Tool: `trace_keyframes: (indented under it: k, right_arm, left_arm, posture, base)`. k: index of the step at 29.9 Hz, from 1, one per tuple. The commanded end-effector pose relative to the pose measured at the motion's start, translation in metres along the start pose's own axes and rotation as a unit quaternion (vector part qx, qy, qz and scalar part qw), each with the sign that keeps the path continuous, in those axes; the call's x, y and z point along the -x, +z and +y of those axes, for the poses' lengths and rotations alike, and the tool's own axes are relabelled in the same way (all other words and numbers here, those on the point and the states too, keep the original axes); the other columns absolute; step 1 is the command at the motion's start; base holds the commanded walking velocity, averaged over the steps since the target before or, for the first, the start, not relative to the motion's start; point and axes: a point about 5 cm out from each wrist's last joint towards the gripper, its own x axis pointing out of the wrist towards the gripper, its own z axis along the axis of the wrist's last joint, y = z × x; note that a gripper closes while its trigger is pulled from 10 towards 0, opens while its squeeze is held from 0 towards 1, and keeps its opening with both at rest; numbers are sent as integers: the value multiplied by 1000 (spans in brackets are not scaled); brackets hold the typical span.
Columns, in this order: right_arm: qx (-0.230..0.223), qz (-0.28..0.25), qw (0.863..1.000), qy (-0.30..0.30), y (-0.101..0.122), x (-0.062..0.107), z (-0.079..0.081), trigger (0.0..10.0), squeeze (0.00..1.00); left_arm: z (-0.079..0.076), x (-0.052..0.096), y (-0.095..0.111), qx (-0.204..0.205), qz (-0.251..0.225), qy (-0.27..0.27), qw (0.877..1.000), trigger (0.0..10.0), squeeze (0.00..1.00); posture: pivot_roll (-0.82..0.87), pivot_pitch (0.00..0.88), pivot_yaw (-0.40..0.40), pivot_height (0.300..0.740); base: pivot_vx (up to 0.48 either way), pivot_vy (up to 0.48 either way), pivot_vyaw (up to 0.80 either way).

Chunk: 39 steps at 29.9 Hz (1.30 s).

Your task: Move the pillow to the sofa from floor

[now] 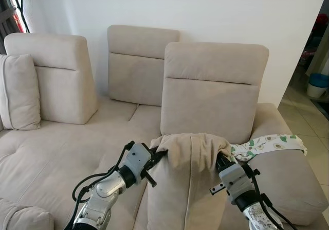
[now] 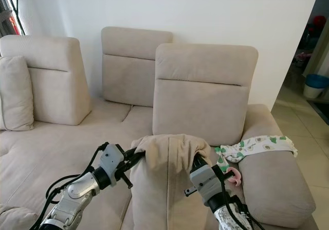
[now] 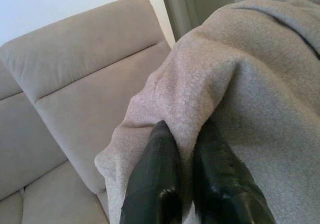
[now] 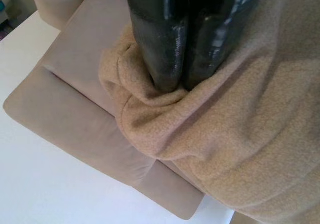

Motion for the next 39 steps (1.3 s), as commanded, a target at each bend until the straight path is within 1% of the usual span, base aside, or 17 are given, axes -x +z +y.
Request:
trace_keyframes:
  k: [1,9,22,35,39]
  right_arm:
    - [-7,-24,999,42,9,-5,15,10000,0]
    - [-5,-22,999,38,8,-3,14,10000,0]
    - [-3,-20,999,31,8,-3,11,10000,0]
    - [-3,-20,999,28,8,-2,11,10000,0]
    - [-3,-19,999,26,7,-2,11,10000,0]
  left_arm:
    - [-14,-13,17,-7,-46,-43,998,10000,0]
    - [-15,-14,18,-6,-48,-48,998,10000,0]
    - [-17,-18,20,-6,-53,-55,997,10000,0]
    - [-17,-18,20,-6,-52,-57,997,10000,0]
    - [-17,-18,21,-1,-56,-58,997,10000,0]
  posture:
    - [84,0,-4,740]
    - [73,0,2,740]
    - [62,0,5,740]
    - [61,0,9,740]
    - [60,0,11,740]
  base:
    - [0,0,0]
    - [0,0,0]
    - [253,0,0]
    - [263,0,0]
    - [0,0,0]
